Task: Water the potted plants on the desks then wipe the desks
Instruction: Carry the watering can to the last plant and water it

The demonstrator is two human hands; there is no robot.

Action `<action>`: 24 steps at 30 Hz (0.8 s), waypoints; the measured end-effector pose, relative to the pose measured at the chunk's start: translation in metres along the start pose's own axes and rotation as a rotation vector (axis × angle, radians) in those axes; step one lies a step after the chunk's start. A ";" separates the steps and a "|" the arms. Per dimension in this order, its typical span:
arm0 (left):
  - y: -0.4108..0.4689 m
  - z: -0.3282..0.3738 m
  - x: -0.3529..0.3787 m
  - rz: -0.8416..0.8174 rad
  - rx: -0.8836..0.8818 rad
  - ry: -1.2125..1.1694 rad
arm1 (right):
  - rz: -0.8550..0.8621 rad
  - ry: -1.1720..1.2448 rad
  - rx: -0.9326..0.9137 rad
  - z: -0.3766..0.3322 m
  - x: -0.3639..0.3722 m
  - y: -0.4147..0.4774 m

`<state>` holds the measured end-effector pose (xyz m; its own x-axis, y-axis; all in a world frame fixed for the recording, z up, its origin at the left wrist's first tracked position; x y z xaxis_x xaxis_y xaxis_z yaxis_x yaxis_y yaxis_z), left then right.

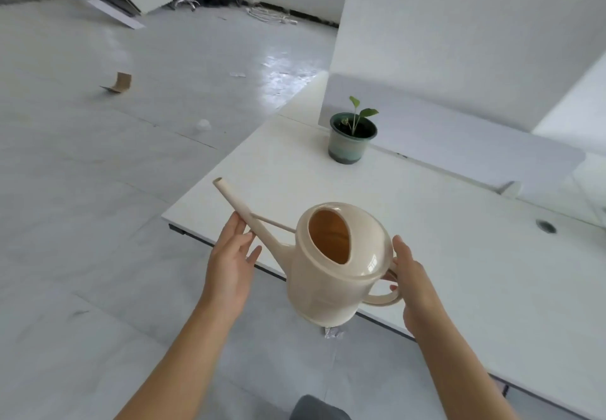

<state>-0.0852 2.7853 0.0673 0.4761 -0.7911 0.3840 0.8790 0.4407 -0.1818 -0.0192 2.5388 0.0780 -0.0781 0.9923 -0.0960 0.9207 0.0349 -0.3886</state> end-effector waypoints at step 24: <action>0.230 -0.058 0.189 -0.237 -0.231 0.208 | 0.257 0.160 0.071 -0.067 -0.072 0.171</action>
<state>0.2085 2.7128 0.0459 0.2334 -0.9390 0.2524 0.9365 0.1472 -0.3182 0.1691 2.4810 0.0798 0.2198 0.9739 -0.0564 0.8731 -0.2221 -0.4340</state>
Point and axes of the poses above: each hand's wrist, its own y-axis towards the middle knuckle, its own x-axis out of the palm, z = x × y, the point moved 8 cm from there along y, towards the middle knuckle, and after that the axes turned 10 degrees about y, right-handed, at the moved point
